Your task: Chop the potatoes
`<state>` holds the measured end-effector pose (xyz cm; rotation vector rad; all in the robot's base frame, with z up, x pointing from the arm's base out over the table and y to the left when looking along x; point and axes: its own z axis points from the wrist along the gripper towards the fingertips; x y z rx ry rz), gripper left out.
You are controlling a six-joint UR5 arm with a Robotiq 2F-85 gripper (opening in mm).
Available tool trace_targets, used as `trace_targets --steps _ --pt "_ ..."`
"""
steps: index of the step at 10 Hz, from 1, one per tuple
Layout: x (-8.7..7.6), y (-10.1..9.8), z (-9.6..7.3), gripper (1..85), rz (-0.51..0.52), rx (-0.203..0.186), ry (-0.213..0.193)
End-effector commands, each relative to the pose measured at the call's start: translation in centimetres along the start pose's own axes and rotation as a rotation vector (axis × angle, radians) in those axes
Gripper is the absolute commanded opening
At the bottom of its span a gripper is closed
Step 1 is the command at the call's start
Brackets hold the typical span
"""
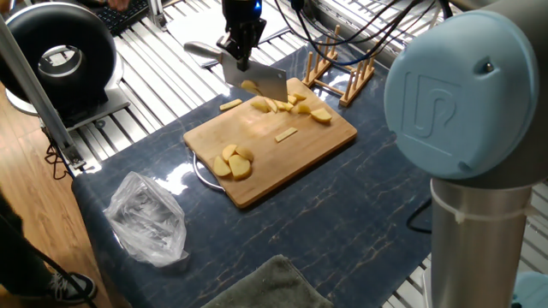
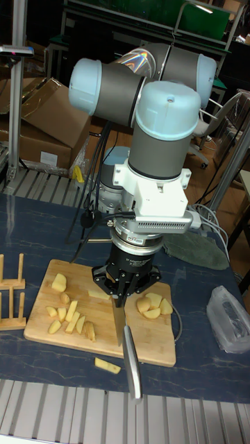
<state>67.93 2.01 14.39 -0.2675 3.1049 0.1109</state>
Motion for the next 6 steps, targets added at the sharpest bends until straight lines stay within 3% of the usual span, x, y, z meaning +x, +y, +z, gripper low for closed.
trace_targets --steps 1,2,3,6 --pt "-2.65 -0.26 0.3 1.0 0.078 0.03 -0.089" --pt "-3.59 0.46 -0.05 1.0 0.117 -0.009 -0.125" --pt "-3.61 0.38 -0.37 1.0 0.129 -0.028 -0.129" --pt "-3.44 -0.05 -0.17 1.0 0.103 -0.023 -0.118"
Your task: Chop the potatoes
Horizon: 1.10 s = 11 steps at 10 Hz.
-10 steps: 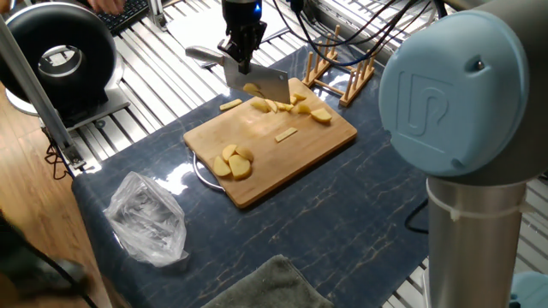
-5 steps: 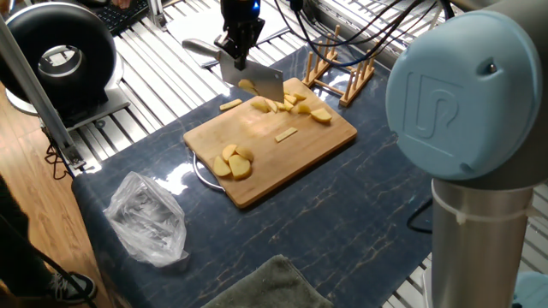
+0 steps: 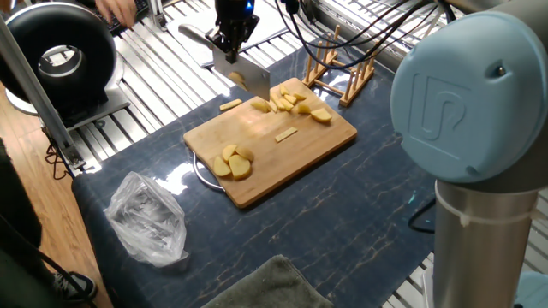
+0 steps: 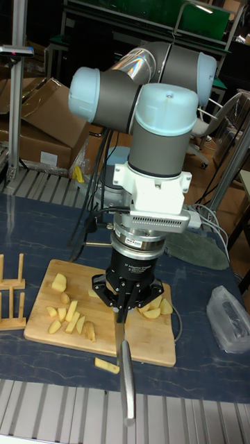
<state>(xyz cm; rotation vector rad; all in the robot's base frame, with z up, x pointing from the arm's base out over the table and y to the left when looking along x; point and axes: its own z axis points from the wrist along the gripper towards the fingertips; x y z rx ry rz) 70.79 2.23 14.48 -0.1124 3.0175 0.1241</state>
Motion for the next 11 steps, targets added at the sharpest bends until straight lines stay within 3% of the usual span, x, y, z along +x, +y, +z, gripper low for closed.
trace_targets --steps 1,4,5,8,10,11 --pt "-0.5 0.3 0.0 1.0 -0.015 -0.023 -0.012" --pt "0.0 1.2 -0.5 1.0 -0.02 -0.053 -0.006" --pt "0.8 1.5 -0.9 1.0 -0.003 -0.044 0.011" --pt "0.7 2.7 -0.9 1.0 0.063 -0.031 0.014" --pt "0.6 3.7 -1.4 1.0 0.08 -0.009 0.03" --pt "0.2 2.4 -1.4 1.0 0.011 0.038 0.017"
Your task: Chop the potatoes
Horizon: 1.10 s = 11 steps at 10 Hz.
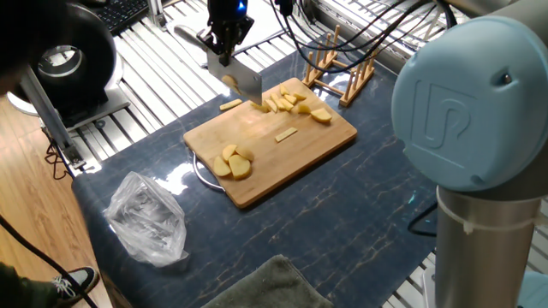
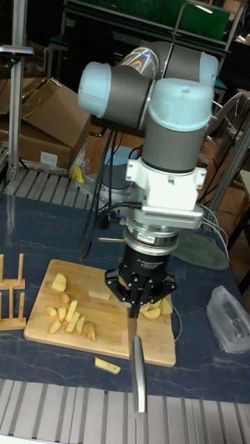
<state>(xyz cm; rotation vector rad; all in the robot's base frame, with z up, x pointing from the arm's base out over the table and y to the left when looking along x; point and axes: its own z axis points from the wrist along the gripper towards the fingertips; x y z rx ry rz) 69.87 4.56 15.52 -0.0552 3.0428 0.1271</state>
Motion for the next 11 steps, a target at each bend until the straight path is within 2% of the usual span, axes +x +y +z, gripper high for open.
trace_targets --steps 1,2,4,5,6,8,11 --pt "-0.5 0.4 -0.3 1.0 -0.016 0.029 -0.003" --pt "-0.7 0.4 -0.1 1.0 -0.016 0.037 -0.003" --pt "-1.1 1.1 0.0 1.0 -0.042 0.028 -0.006" --pt "-1.4 2.0 -0.2 1.0 -0.045 0.009 -0.018" --pt "-1.6 1.7 -0.2 1.0 -0.073 0.029 -0.019" --pt "-1.3 3.3 -0.1 1.0 -0.031 -0.021 -0.01" --pt "-0.5 1.1 0.2 1.0 -0.036 0.062 0.022"
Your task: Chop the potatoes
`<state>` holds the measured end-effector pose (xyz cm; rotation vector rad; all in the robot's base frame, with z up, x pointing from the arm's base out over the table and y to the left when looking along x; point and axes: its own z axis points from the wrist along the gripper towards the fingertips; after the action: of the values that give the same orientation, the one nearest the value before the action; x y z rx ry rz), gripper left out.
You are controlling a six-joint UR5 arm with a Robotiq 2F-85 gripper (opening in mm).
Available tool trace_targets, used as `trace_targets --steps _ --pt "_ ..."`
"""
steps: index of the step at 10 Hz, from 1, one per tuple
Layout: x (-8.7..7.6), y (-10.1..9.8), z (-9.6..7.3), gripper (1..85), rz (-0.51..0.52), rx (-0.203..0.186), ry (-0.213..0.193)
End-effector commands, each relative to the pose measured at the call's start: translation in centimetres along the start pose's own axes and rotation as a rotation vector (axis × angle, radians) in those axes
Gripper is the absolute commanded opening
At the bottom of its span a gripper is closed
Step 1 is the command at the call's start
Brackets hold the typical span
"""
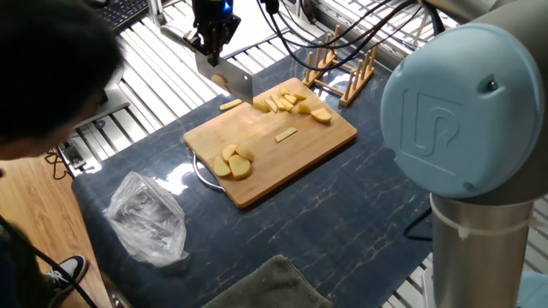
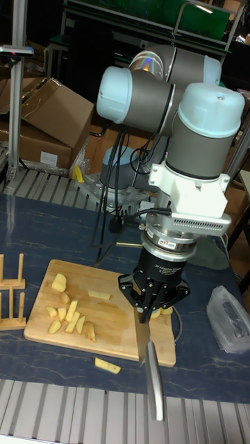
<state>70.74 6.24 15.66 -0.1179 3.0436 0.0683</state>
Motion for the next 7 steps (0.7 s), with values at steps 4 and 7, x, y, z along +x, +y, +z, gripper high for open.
trace_targets --steps 4,7 --pt "0.1 0.5 0.8 1.0 -0.005 -0.011 0.021" --pt "0.4 0.2 1.0 1.0 0.005 0.017 0.037"
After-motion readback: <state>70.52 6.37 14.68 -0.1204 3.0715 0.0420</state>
